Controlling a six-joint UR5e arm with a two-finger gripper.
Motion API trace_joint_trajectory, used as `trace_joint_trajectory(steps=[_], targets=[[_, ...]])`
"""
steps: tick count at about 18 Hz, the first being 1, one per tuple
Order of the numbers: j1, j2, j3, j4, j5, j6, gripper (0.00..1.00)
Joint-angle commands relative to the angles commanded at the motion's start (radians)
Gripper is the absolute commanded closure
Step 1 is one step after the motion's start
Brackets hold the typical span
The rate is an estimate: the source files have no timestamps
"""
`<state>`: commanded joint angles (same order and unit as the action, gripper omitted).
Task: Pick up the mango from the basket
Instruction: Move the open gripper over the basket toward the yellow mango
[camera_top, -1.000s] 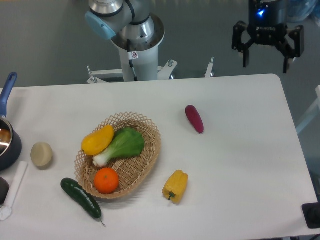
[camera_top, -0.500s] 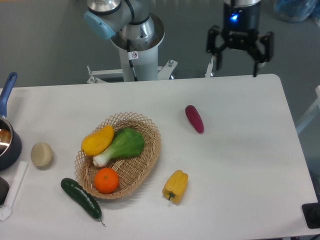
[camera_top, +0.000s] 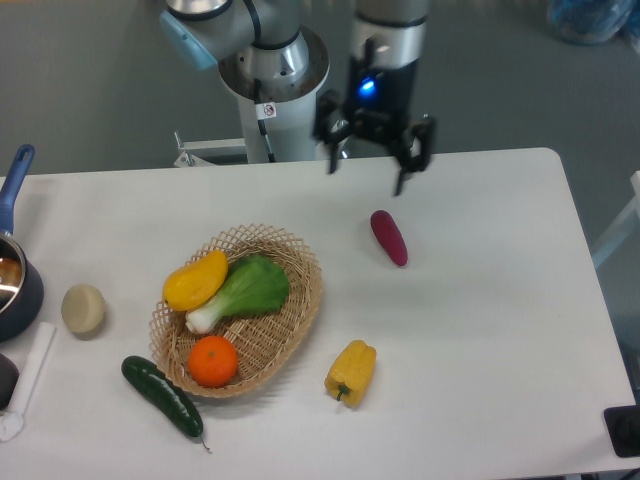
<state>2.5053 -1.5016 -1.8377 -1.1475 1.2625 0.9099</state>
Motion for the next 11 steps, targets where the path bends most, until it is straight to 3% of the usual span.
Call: trace_joint_trajectory(steps=[5,11], targets=[[-0.161,-0.055,-0.041,0.084,0.002,-0.132,0.00],[-0.278,-0.155,-0.029,0.100,0.009,-0.227,0.00]])
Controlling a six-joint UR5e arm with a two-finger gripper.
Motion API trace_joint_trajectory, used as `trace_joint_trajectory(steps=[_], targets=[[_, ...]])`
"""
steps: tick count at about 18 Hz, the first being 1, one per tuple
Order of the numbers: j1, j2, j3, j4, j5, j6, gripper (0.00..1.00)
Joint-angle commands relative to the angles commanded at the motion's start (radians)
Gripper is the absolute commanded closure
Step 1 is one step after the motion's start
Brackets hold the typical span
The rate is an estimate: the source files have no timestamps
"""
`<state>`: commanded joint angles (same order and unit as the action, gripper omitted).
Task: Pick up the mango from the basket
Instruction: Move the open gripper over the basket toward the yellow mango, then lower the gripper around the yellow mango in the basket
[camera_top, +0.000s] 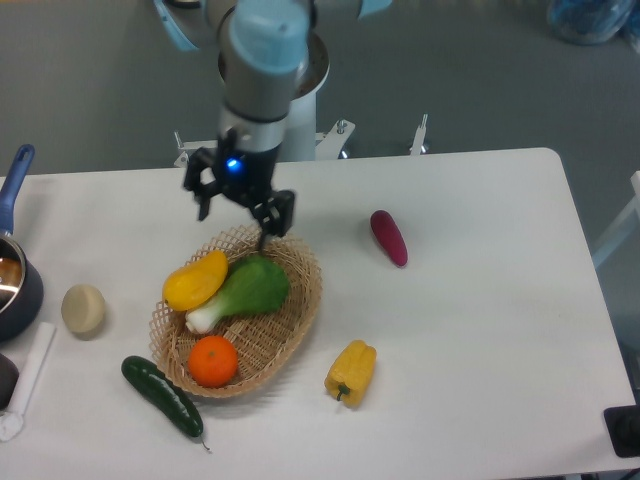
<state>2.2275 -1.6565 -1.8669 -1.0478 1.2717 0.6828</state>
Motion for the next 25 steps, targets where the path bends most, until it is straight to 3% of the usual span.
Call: trace_joint_trajectory(steps=[4,10,15,25], targets=[[-0.041,-0.035,0.000,0.025,0.012,-0.069,0.00],[-0.111,-0.121,0.003,0.054,0.129,-0.071,0.00],[-0.121,-0.147,-0.011,0.094,0.133,-0.082,0.00],[-0.126,-0.178,-0.012,0.095,0.135,-0.078,0.00]])
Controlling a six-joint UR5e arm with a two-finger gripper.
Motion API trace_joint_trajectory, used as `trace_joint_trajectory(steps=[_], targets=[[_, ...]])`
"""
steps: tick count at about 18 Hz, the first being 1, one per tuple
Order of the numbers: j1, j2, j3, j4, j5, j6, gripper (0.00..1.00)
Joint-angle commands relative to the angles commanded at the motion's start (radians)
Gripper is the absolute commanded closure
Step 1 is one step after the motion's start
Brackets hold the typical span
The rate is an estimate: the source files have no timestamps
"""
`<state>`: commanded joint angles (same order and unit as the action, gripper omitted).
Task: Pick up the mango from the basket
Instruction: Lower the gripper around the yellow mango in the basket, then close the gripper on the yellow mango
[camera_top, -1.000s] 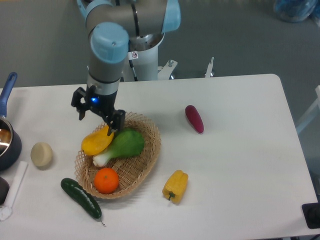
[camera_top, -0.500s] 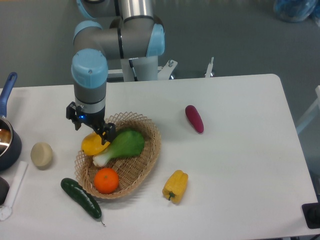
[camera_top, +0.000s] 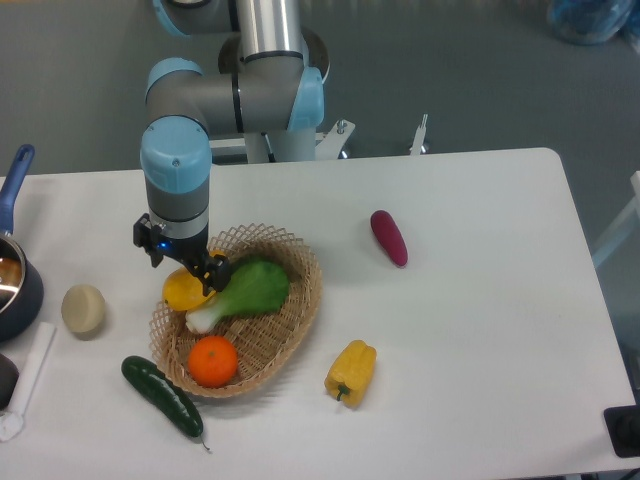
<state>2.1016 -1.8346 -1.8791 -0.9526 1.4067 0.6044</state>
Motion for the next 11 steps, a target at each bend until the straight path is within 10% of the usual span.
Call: trace_joint_trajectory(steps=[11], targets=[[-0.006,-0.023,0.002,0.000,0.002,0.000,0.00]])
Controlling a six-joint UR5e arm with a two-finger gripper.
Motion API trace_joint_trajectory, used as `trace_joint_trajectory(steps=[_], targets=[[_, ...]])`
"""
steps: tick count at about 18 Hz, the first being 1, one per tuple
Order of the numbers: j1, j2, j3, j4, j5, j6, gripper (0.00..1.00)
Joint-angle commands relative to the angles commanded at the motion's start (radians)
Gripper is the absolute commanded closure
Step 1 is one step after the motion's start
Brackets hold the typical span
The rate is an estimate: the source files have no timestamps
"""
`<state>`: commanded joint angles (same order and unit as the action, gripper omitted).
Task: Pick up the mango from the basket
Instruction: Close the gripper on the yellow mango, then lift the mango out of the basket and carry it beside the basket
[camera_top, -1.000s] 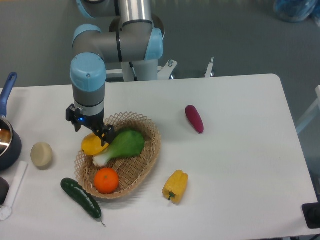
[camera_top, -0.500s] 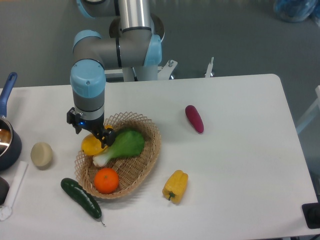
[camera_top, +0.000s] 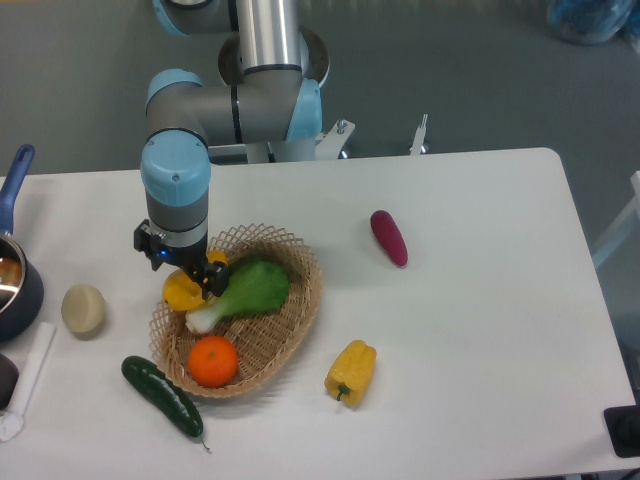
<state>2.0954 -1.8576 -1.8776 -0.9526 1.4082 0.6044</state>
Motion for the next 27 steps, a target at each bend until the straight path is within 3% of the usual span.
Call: trace_joint_trajectory(steps=[8,10,12,17,24,27], targets=[[-0.014,-0.012,0.002,0.014,0.021,-0.002,0.00],[-0.014,-0.017,0.002,0.014,0.029,-0.003,0.11],[-0.014,-0.015,0.002,0.014,0.029,-0.005,0.33],[-0.014,-0.008,0.003,0.014,0.029,-0.002,0.54],[-0.005,-0.005,0.026,0.014,0.028,0.006,0.60],[0.052,0.043,0.063,0.015,0.026,0.011,0.60]])
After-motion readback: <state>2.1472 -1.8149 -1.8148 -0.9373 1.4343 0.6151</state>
